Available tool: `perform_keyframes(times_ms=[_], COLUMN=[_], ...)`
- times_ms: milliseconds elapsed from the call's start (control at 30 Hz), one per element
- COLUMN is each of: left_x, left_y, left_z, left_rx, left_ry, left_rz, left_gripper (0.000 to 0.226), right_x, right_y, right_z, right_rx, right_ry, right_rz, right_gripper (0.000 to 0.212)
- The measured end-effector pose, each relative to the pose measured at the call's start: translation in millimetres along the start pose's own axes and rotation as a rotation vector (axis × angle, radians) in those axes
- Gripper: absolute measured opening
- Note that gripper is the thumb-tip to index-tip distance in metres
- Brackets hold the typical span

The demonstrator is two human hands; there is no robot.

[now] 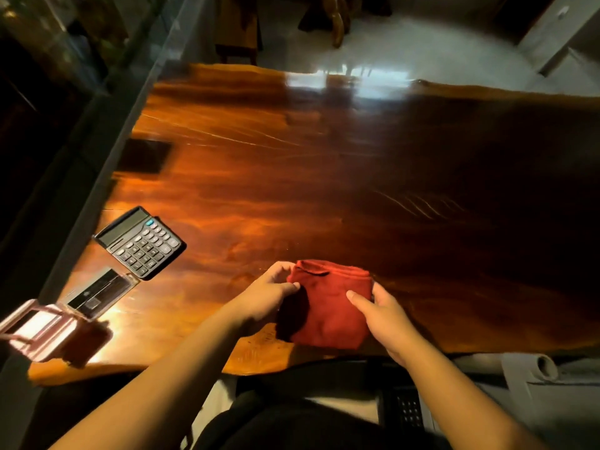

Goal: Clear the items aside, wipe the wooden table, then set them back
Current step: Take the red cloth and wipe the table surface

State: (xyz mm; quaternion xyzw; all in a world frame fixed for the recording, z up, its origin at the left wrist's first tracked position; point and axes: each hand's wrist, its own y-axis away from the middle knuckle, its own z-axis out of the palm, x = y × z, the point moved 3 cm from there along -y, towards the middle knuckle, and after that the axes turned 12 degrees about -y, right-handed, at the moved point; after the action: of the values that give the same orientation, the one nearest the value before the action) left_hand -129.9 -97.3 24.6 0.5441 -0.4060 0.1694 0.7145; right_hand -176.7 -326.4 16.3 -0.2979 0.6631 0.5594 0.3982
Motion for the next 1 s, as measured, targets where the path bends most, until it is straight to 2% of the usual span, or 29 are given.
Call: perform_keyframes(times_ms=[233,433,533,600,667,767,833,933,1000], left_x=[21.9,40.0,36.6,30.3,17.2,-10.3,-29.4,-56.4,-74.1], left_y=[-52.3,-105.8,-123.2,-120.5,-107.4,-74.1,-49.9,-16.2,2.3], left_z=[-1.3,25.9,34.4,31.1,23.9,7.7,-7.3,-33.7,-48.9], left_rx=[0.032,0.119,0.188,0.272,0.378,0.559,0.653,0.798,0.868], left_ry=[-0.015,0.035,0.006,-0.18,-0.418,-0.675,-0.793,-0.904,-0.98], left_rz=[0.002,0.02,-0.027,-0.035,-0.035,-0.047,-0.065,-0.189,-0.33], left_gripper=[0.036,0.041,0.048,0.051,0.051,0.053,0.058,0.078,0.104], right_x=[-22.1,-37.3,-36.1,-30.3,-23.9,-10.3,2.4,18.5,24.3], right_y=[-64.7,-132.0,-165.5,-179.8,-185.1,-185.2,-184.2,-185.5,-186.0], right_z=[-6.5,-36.3,-50.4,-55.9,-52.3,-26.7,-8.7,7.1,13.2], right_rx=[0.075,0.109,0.129,0.153,0.149,-0.06,-0.175,-0.158,-0.116], right_ry=[0.111,0.231,0.411,0.571,0.731,0.91,1.019,1.18,1.258], right_rz=[-0.027,-0.061,-0.074,-0.072,-0.157,-0.404,-0.461,-0.468,-0.514], right_gripper=[0.019,0.035,0.048,0.061,0.074,0.072,0.073,0.083,0.088])
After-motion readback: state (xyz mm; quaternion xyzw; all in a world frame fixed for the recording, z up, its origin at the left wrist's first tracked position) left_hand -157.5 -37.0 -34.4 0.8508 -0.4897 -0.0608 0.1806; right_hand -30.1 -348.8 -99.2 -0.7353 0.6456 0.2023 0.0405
